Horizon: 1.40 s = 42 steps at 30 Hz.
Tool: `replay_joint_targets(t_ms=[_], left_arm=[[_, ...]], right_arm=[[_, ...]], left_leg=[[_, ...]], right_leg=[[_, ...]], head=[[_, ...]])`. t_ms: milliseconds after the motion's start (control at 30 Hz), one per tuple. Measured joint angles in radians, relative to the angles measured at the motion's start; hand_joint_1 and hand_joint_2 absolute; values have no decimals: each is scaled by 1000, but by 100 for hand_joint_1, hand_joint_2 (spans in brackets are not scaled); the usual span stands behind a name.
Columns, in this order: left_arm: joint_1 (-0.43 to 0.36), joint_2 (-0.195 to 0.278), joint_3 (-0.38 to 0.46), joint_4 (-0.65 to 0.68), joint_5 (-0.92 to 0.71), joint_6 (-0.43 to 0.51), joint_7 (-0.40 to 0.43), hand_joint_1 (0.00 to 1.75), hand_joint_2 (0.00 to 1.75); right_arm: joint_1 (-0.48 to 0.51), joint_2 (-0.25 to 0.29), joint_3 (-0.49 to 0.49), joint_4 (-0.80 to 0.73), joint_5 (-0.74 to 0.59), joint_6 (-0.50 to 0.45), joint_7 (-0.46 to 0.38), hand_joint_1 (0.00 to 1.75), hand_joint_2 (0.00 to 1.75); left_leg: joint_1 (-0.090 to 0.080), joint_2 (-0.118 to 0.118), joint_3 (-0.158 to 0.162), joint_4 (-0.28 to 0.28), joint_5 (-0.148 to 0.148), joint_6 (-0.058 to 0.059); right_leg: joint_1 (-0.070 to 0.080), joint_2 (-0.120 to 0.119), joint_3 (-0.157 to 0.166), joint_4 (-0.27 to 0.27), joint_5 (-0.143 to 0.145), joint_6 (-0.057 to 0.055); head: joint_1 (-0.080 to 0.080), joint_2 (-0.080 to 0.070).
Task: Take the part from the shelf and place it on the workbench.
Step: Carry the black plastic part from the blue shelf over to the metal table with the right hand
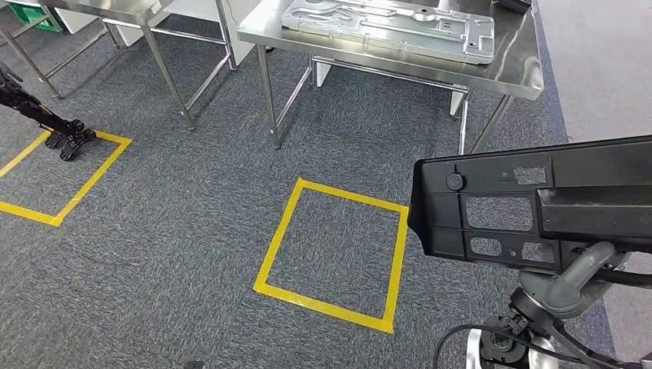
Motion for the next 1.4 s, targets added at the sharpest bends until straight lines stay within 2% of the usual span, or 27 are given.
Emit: replay_joint_targets(t_ms=[67,133,167,233,267,333,433,500,600,633,667,700,767,800,833,900,933,1000,1033,1100,1167,1200,1233,1267,1333,1367,1400], left_arm=[[0,4,0,0,0,1,1,0,175],[-1,7,0,0,-1,0,2,0,175],[-1,8,0,0,-2,-1,4,0,175],[-4,12,0,0,-3,-4,7,0,175],[-7,15,0,1,-4,-6,9,0,175],[-12,20,0,2,-5,-9,12,0,175],[-19,20,0,3,-5,-14,16,0,175],[-25,20,0,3,-2,-17,16,0,175],[-23,18,0,3,2,-20,17,0,175],[-20,17,0,3,3,-21,17,0,175],[-17,16,0,3,4,-21,17,0,175],[-14,15,0,3,5,-21,17,0,175],[-10,16,0,4,6,-21,17,0,175],[-9,17,0,4,6,-21,16,0,175],[-7,17,0,5,6,-21,16,0,175],[-6,15,0,6,6,-20,16,0,175],[-7,13,0,6,7,-20,17,0,175],[-7,11,0,6,9,-18,17,0,175],[-6,10,0,6,10,-18,17,0,175],[-3,9,0,6,13,-17,19,0,175],[0,6,0,6,15,-17,20,0,175],[2,5,0,6,16,-17,20,0,175],[2,4,0,6,17,-17,20,0,175],[3,3,0,6,18,-16,20,0,175],[3,2,0,6,20,-16,21,0,175],[3,2,0,6,20,-15,22,0,175],[3,2,0,6,21,-15,23,0,175]], right_arm=[[2,0,0,7,-1,2,-2,175,175],[4,0,-1,18,-2,3,-4,175,175],[4,0,-1,23,-2,4,-6,175,175],[3,0,-1,30,3,1,-11,175,175],[2,0,0,34,7,-3,-12,175,175],[1,0,1,38,17,-10,-12,175,175],[1,-1,4,38,30,-15,-12,175,175],[-1,-1,8,35,38,-16,-12,175,175],[-3,-1,12,34,45,-17,-12,175,175],[-3,-1,13,34,47,-17,-12,175,175],[-3,-1,14,34,48,-17,-12,175,175],[-4,-1,16,34,50,-18,-12,175,175],[-5,-1,23,35,55,-21,-11,175,175],[-5,-1,27,36,58,-25,-11,175,175],[-5,-1,30,37,60,-29,-10,175,175],[-6,-2,34,38,61,-37,-10,175,175],[-7,-2,35,37,61,-40,-10,175,175],[-11,-4,36,35,62,-43,-10,175,175],[-13,-5,36,36,63,-45,-9,175,175],[-15,-7,38,38,62,-51,-9,175,175],[-15,-8,39,39,61,-53,-8,175,175],[-15,-8,40,40,61,-54,-8,175,175],[-15,-10,41,41,61,-54,-8,175,175],[-15,-11,42,43,61,-54,-8,175,175],[-17,-13,43,48,60,-55,-7,175,175],[-18,-14,44,51,60,-56,-7,175,175],[-20,-15,45,52,61,-56,-7,175,175]], left_leg=[[1,6,6,-11,0,-3],[7,9,9,-7,-9,-14],[14,10,12,-1,-16,-23],[28,11,15,21,-37,-48],[32,11,14,35,-51,-61],[32,10,14,49,-72,-82],[39,10,30,48,-88,-97],[40,9,0,121,-116,-95],[25,6,-154,350,-169,-79],[18,5,-197,391,-160,-71],[11,4,-220,389,-127,-59],[1,2,-224,345,-74,-43],[-22,-8,-197,217,30,-1],[-31,-12,-181,169,55,17],[-38,-15,-166,142,61,29],[-42,-13,-135,103,46,35],[-39,-11,-114,78,40,34],[-28,-8,-68,31,30,30],[-25,-8,-48,16,25,27],[-20,-9,-18,6,7,21],[-16,-10,14,5,-17,12],[-14,-10,32,6,-31,8],[-11,-9,50,7,-45,2],[-10,-9,66,11,-61,-4],[-9,-8,82,21,-89,-20],[-11,-5,87,27,-98,-27],[-10,-3,88,32,-102,-34]], right_leg=[[-7,-10,-64,117,-51,5],[-22,-16,-100,176,-56,16],[-31,-20,-92,156,-34,24],[-47,-31,-35,44,22,47],[-51,-32,-10,-2,34,49],[-50,-29,7,-28,18,33],[-42,-19,14,-19,-3,-5],[-36,-14,34,-21,-17,-21],[-22,-9,66,-23,-44,-38],[-15,-6,79,-23,-55,-42],[-8,-1,95,-24,-67,-45],[-2,3,113,-26,-80,-48],[6,10,148,-36,-104,-50],[5,13,161,-44,-111,-46],[1,15,171,-56,-115,-41],[-1,14,183,-63,-100,-27],[-1,10,179,-45,-85,-22],[2,-3,131,46,-63,-14],[1,-8,92,103,-72,-12],[-4,-12,13,184,-129,-3],[-10,-15,-33,186,-169,8],[-13,-17,-40,152,-153,13],[-16,-21,-36,99,-107,17],[-18,-28,-28,38,-39,18],[-17,-40,-17,-36,47,7],[-15,-42,-17,-45,60,-3],[-13,-40,-16,-42,52,-13]], head=[[0,0],[0,0],[0,0],[0,0],[0,0],[-1,0],[-2,0],[-2,0],[-2,0],[-2,0],[-2,0],[-2,0],[-2,0],[-1,0],[0,0],[0,0],[0,0],[0,0],[0,0],[0,0],[0,0],[0,0],[0,0],[0,0],[0,0],[1,0],[1,0]])
